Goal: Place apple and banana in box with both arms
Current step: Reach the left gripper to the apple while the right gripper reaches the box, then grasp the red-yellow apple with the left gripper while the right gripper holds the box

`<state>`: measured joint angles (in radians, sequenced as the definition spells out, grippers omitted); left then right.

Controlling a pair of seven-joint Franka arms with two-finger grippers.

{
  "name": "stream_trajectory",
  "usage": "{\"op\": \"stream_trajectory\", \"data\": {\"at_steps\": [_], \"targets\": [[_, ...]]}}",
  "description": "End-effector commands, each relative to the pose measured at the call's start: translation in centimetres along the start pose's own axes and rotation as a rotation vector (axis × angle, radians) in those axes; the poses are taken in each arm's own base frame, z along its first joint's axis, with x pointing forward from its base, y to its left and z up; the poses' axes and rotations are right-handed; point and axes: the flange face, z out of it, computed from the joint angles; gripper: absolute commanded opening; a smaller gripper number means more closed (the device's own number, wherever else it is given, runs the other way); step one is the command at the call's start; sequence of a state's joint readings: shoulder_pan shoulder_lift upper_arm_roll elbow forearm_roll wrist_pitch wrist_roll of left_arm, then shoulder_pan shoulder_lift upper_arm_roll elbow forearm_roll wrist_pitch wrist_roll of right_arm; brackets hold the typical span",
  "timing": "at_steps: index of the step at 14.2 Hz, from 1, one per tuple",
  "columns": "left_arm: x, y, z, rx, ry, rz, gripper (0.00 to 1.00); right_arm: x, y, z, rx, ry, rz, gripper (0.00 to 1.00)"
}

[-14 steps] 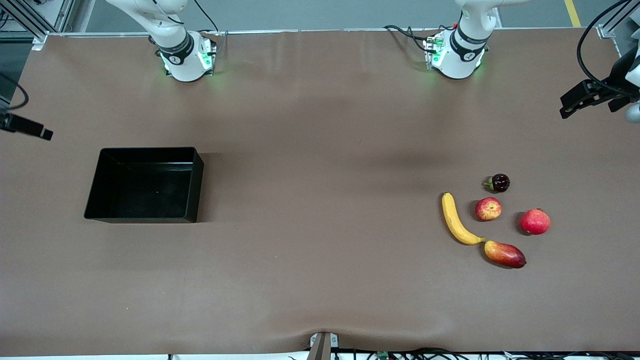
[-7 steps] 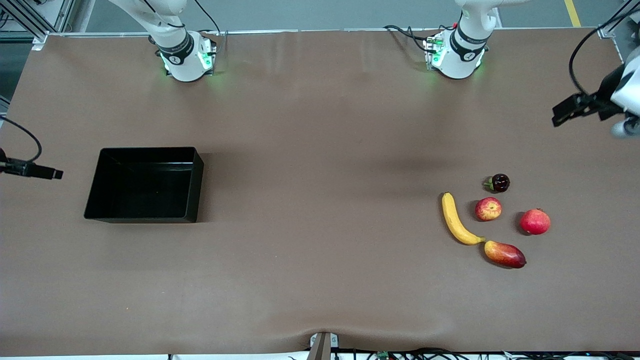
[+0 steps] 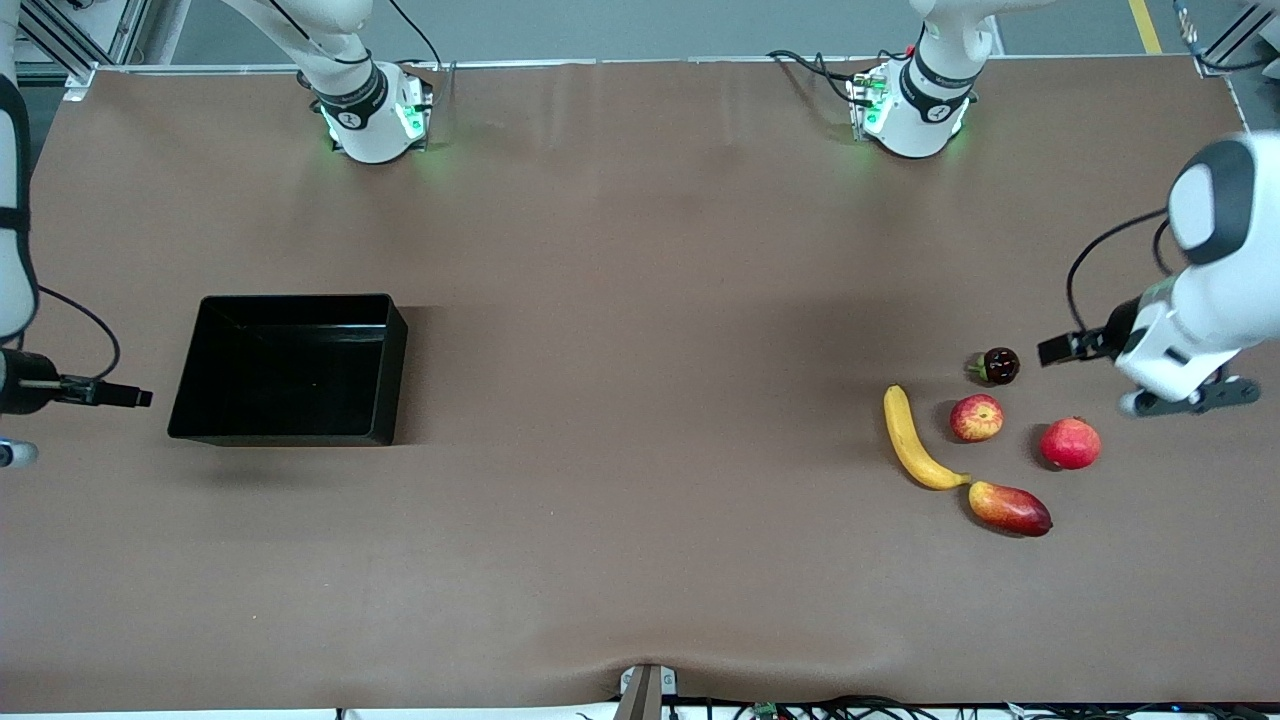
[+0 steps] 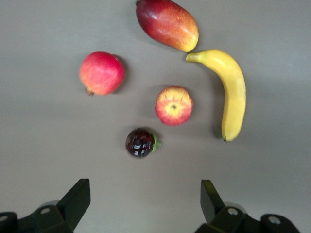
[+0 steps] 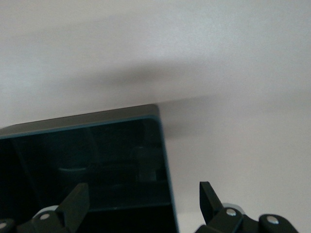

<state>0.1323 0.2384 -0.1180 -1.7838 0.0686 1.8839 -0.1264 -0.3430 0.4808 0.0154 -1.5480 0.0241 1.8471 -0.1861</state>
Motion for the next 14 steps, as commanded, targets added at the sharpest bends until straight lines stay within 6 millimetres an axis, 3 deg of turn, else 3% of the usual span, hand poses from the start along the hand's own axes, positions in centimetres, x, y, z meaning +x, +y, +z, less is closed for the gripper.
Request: {"op": "stream_trajectory", "data": {"at_steps": [1, 5, 8, 10, 11, 14], "targets": [[1.6, 0.4, 3.3, -0.025, -0.008, -0.006, 1.00, -0.5, 1.2, 2.7, 0.004, 0.019, -0.016, 1.00], [3.6, 0.8, 11.1, -0.035, -0.057, 0.019, 1.00, -1.6, 4.5, 8.1, 0.036, -0.027, -0.039, 1.00], [4.5, 1.2, 14.6, -0.041, -0.051, 0.024, 1.00, -2.4, 3.8, 10.2, 0.068, -0.055, -0.030, 0.62], [5.2, 1.5, 17.1, -0.049, -0.036, 0.026, 1.00, -2.7, 3.8, 10.7, 0.075, -0.064, -0.026, 0.14], [5.5, 1.4, 18.1, -0.054, -0.024, 0.024, 1.00, -2.7, 3.7, 10.8, 0.075, -0.066, -0.023, 0.00], [5.6, 1.5, 20.2, -0.058, -0.036, 0.023, 1.00, -2.7, 3.8, 10.7, 0.076, -0.065, -0.026, 0.00]]}}
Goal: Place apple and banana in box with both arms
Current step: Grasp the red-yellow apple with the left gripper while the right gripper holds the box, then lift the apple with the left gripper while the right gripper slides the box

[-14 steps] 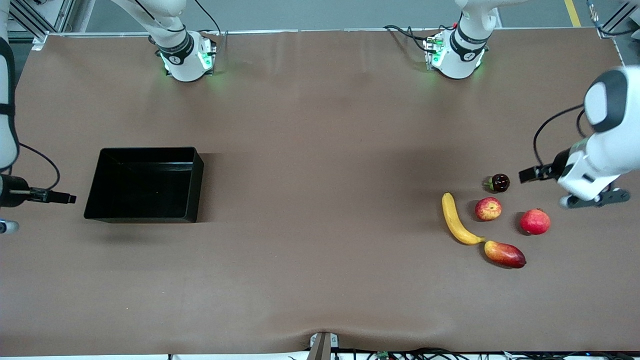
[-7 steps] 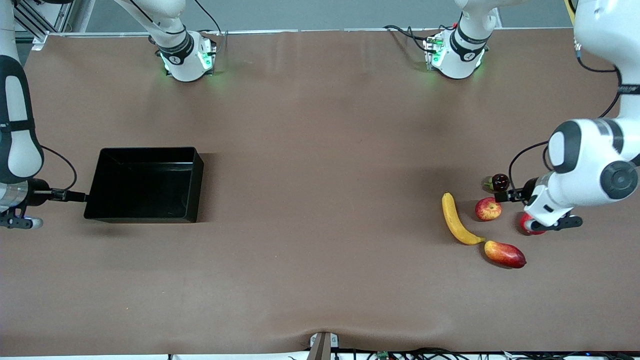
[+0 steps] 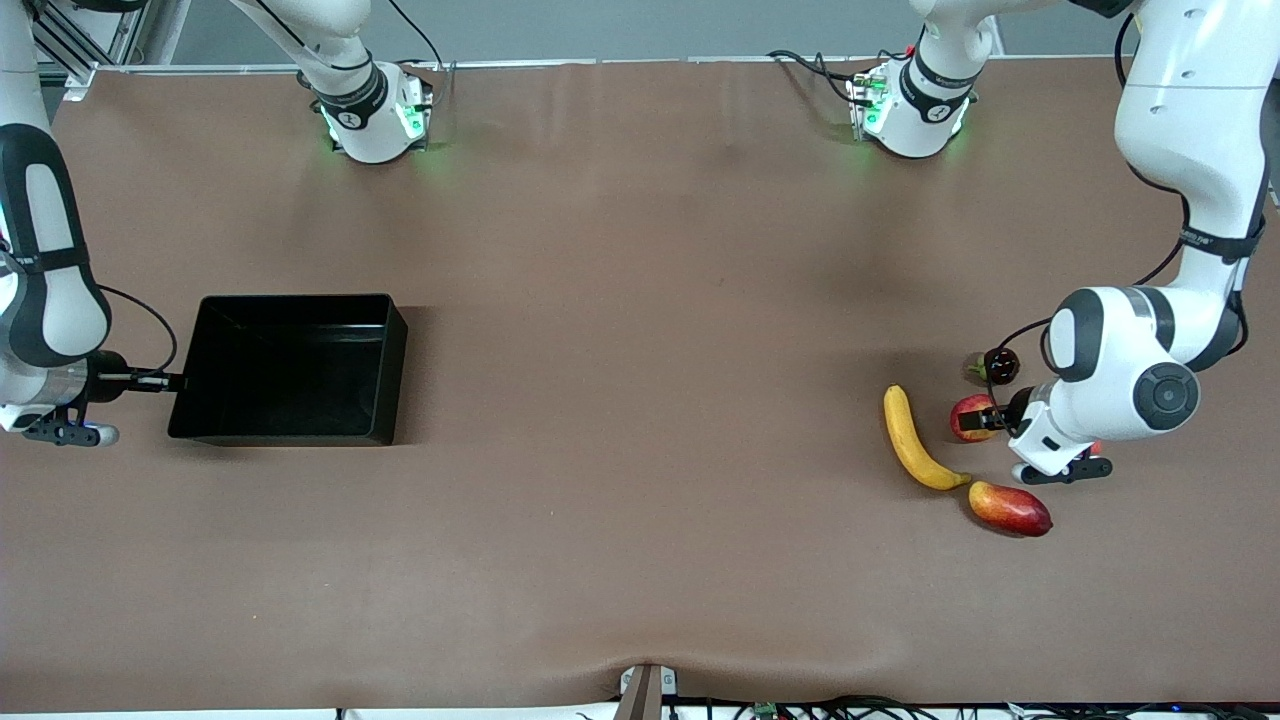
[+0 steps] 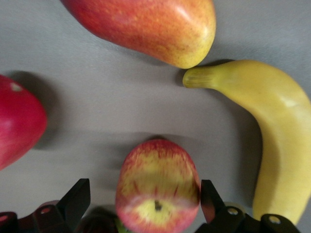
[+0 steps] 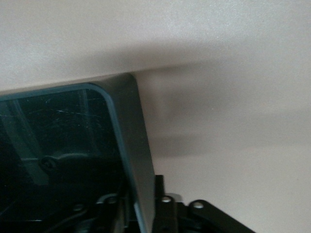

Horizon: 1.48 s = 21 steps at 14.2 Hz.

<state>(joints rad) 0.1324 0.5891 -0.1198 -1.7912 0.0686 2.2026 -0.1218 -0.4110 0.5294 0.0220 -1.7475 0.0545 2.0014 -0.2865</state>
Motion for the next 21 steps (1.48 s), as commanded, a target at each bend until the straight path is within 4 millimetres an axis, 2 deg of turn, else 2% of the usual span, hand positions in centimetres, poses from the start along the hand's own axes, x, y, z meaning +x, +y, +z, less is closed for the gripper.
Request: {"op": "stream_trajectory", "data": {"at_steps": [1, 2, 3, 5, 6, 7, 9, 10, 12, 14, 15, 17, 19, 21], "targets": [[0.1, 0.0, 1.3, -0.014, -0.003, 0.007, 1.00, -0.3, 0.0, -0.4, 0.012, 0.014, -0.008, 0.00], [-0.3, 0.3, 1.7, -0.014, -0.013, 0.012, 1.00, -0.3, 0.1, -0.4, 0.012, 0.016, -0.010, 0.00], [-0.5, 0.3, 2.0, -0.013, -0.019, 0.012, 0.90, -0.3, -0.1, -0.7, 0.010, 0.017, -0.013, 0.00], [-0.6, 0.2, 2.2, -0.014, -0.024, 0.013, 0.40, 0.0, -1.6, -1.8, 0.008, 0.012, -0.034, 0.00], [-0.7, 0.2, 2.1, -0.014, -0.026, 0.013, 0.05, 0.5, -3.0, -3.4, 0.008, 0.004, -0.056, 0.00], [-0.7, 0.2, 1.7, -0.013, -0.026, 0.013, 0.00, 0.7, -4.2, -5.5, 0.013, -0.031, -0.070, 0.00], [-0.9, 0.2, -0.9, -0.007, -0.015, 0.016, 0.00, 0.8, -6.5, -9.0, 0.036, -0.077, -0.098, 0.00], [-1.3, 0.2, -2.7, -0.003, -0.021, 0.017, 0.00, 0.8, -7.7, -9.9, 0.068, -0.080, -0.113, 0.00], [-2.3, 0.2, -6.8, 0.008, -0.020, 0.019, 0.00, 0.7, -9.8, -10.6, 0.129, -0.097, -0.124, 0.00], [-3.4, 0.2, -11.5, 0.019, -0.018, 0.024, 0.00, 0.8, -12.2, -10.5, 0.189, -0.098, -0.141, 0.00], [-4.0, 0.3, -14.0, 0.024, -0.020, 0.023, 0.00, 0.9, -14.1, -10.2, 0.191, -0.109, -0.167, 0.00], [-5.4, 0.1, -17.5, 0.031, -0.034, 0.019, 0.00, 1.0, -20.0, -9.5, 0.166, -0.133, -0.202, 0.00], [-6.7, 0.0, -19.9, 0.036, -0.026, 0.016, 0.00, 0.8, -25.3, -8.8, 0.133, -0.149, -0.141, 0.00], [-7.4, 0.1, -21.2, 0.037, -0.021, 0.017, 0.00, 0.1, -31.3, -7.7, 0.097, -0.162, -0.127, 0.00]]}}
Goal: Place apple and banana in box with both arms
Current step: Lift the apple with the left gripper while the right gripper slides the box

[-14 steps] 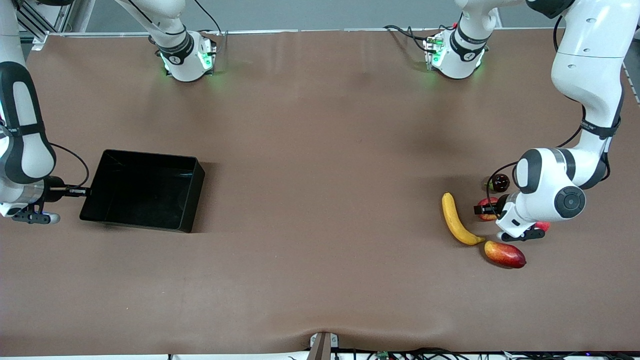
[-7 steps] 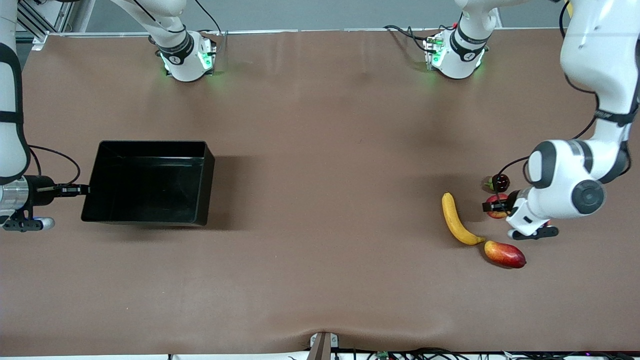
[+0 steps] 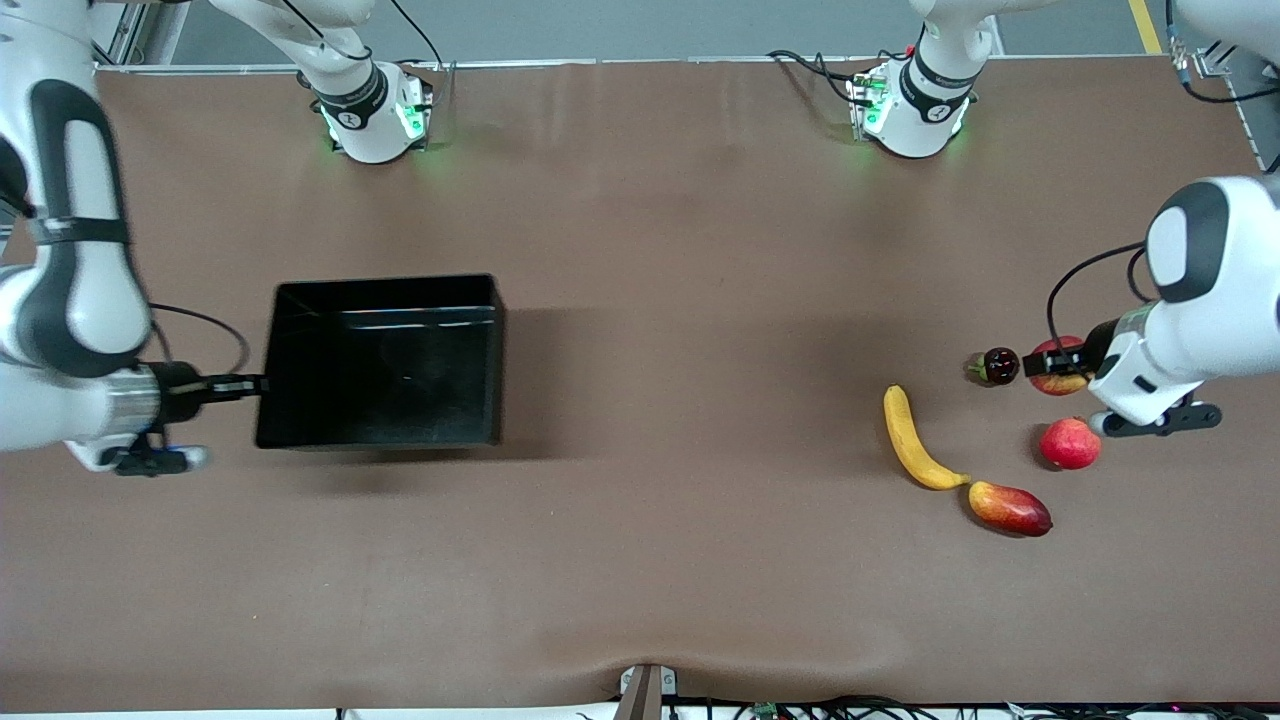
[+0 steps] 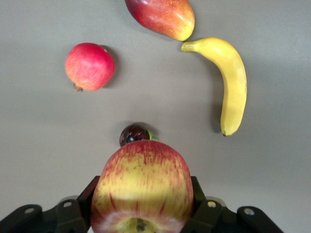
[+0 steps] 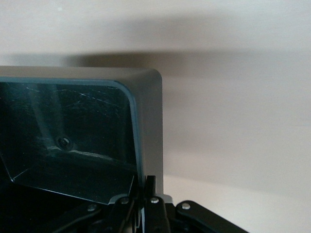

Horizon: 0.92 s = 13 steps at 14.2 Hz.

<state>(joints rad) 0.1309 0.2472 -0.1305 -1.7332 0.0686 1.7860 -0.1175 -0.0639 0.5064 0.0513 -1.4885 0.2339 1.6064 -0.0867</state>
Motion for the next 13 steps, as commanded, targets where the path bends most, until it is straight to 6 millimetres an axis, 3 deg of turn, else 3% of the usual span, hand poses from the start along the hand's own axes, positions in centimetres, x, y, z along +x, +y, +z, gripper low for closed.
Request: {"op": "stream_trajectory", "data": {"at_steps": [1, 4, 7, 10, 13], "targets": [[-1.0, 0.4, -1.1, -0.016, -0.005, 0.021, 0.00, 0.1, -7.2, 1.5, -0.017, -0.007, 0.044, 0.00], [-1.4, 0.2, -1.9, -0.028, 0.003, 0.018, 0.00, 0.3, -14.6, 4.1, -0.029, 0.031, 0.057, 0.00], [-1.8, -0.8, -2.5, -0.030, 0.000, 0.014, 0.00, 0.4, -20.1, 7.9, 0.035, 0.032, 0.028, 0.00], [-2.2, -2.2, -3.1, -0.032, -0.004, 0.026, 0.00, 0.1, -27.9, 14.0, 0.007, 0.078, 0.070, 0.00], [-2.2, -3.9, -3.0, -0.037, -0.007, 0.001, 0.00, 0.0, -31.3, 18.0, 0.001, 0.112, 0.098, 0.00]]}}
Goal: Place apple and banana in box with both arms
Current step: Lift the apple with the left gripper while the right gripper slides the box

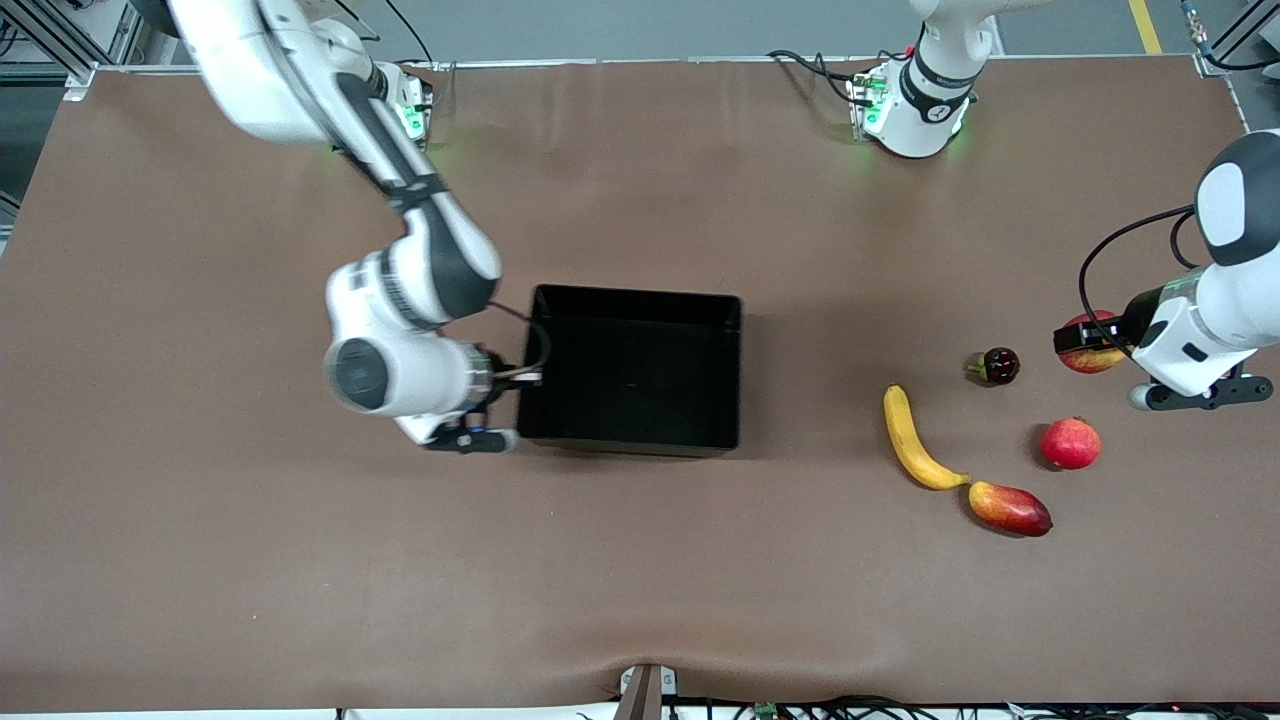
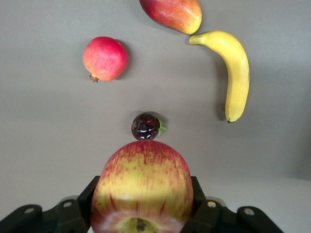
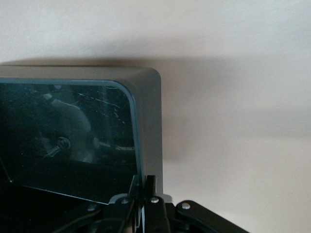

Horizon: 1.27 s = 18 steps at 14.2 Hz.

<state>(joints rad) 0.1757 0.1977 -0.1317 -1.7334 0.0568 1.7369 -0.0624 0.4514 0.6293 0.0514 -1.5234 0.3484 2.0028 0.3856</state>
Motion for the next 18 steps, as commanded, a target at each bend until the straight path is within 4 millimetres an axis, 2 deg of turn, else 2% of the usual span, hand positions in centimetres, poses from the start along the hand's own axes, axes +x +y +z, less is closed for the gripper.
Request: {"op": "stream_trajectory", "data": {"at_steps": [1, 3, 4, 5, 7, 8, 9, 12, 14, 16, 17, 18], "targets": [[-0.8, -1.3, -0.6, -0.024, -0.006, -0.006, 0.00, -0.4, -1.8, 1.4, 0.019, 0.009, 0.037, 0.00], [-0.9, -2.1, -0.8, -0.026, -0.011, -0.020, 0.00, -0.8, -2.8, 3.2, 0.012, 0.009, 0.079, 0.00], [-1.0, -2.3, -0.7, -0.027, -0.017, -0.023, 0.00, -0.8, -2.8, 3.3, 0.012, 0.010, 0.117, 0.63], [-1.2, -2.3, -1.0, -0.028, -0.012, -0.025, 0.00, -0.5, -2.4, 3.0, 0.004, 0.013, 0.139, 1.00], [-1.4, -1.5, -1.3, -0.044, -0.008, -0.035, 0.00, -0.1, -1.9, 1.5, 0.010, 0.022, 0.147, 1.00], [-1.4, -0.4, -1.5, -0.071, -0.010, -0.038, 0.00, 0.1, -1.7, 0.4, 0.011, 0.012, 0.153, 1.00], [-1.6, 1.4, -1.5, -0.096, -0.024, -0.053, 0.00, 0.2, -1.8, -1.7, 0.012, 0.006, 0.148, 1.00], [-2.5, 8.7, -1.1, -0.099, -0.048, -0.093, 0.00, 0.9, 0.5, -10.9, 0.013, -0.035, 0.163, 1.00], [-3.3, 13.5, -0.5, -0.094, -0.061, -0.124, 0.00, 2.1, 4.1, -14.5, -0.011, -0.022, 0.196, 1.00], [-4.1, 18.4, 0.3, -0.098, -0.065, -0.154, 0.00, 3.0, 6.6, -18.0, -0.006, 0.016, 0.209, 1.00], [-4.6, 21.0, 0.9, -0.100, -0.070, -0.152, 0.00, 3.0, 7.4, -19.6, -0.009, 0.016, 0.188, 1.00], [-5.0, 23.2, 1.7, -0.102, -0.070, -0.164, 0.00, 2.2, 8.2, -22.3, -0.021, 0.029, 0.169, 1.00]]}}
